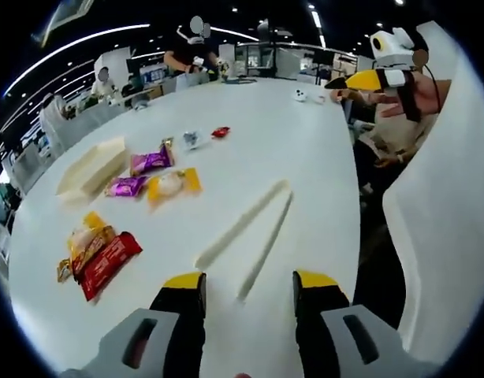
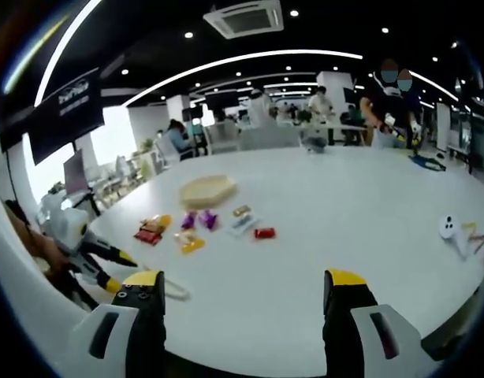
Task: Place the target food into the container with the food tongs after gripping and lifting it, then release it inside without dropping or visibly crushing the food.
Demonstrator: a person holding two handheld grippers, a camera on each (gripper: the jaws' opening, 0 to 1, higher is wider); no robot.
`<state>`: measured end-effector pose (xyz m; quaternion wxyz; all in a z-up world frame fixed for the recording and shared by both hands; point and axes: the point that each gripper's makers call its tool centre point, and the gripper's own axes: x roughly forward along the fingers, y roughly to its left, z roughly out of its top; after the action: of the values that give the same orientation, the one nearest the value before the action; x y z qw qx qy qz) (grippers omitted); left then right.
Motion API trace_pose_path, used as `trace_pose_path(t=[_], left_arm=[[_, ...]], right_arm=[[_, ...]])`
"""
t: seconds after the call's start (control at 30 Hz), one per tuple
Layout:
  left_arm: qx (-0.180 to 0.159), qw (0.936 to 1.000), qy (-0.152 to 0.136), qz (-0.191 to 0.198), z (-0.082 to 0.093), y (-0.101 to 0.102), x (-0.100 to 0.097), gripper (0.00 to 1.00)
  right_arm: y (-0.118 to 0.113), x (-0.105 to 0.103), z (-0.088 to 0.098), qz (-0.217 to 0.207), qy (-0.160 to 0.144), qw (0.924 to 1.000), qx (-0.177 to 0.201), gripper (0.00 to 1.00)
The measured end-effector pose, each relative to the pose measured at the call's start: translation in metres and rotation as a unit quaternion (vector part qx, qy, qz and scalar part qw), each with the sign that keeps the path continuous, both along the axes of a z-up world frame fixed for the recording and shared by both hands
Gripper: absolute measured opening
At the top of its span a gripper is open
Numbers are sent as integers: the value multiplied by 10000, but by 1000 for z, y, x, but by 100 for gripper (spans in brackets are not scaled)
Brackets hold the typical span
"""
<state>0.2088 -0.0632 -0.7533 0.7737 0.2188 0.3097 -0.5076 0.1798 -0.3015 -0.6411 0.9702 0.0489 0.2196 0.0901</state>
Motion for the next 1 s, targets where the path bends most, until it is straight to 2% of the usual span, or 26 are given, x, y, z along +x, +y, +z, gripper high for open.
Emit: trace_pose_path(t=[0.43, 0.73, 0.87, 1.0], left_arm=[[11, 9999, 79, -80, -3, -8, 4, 33], [-23, 10000, 10, -81, -1, -9, 7, 27], [64, 9996, -124, -229, -2, -10, 6, 18], [35, 9994, -123, -332, -2, -13, 3, 11]], right_arm=[[21, 5, -17, 302, 174, 9992, -174, 83], [36, 16, -18, 464, 124, 9988, -112, 83], [35, 18, -18, 426, 97, 9990, -87, 83], [34, 19, -17, 405, 56, 9991, -77, 83]])
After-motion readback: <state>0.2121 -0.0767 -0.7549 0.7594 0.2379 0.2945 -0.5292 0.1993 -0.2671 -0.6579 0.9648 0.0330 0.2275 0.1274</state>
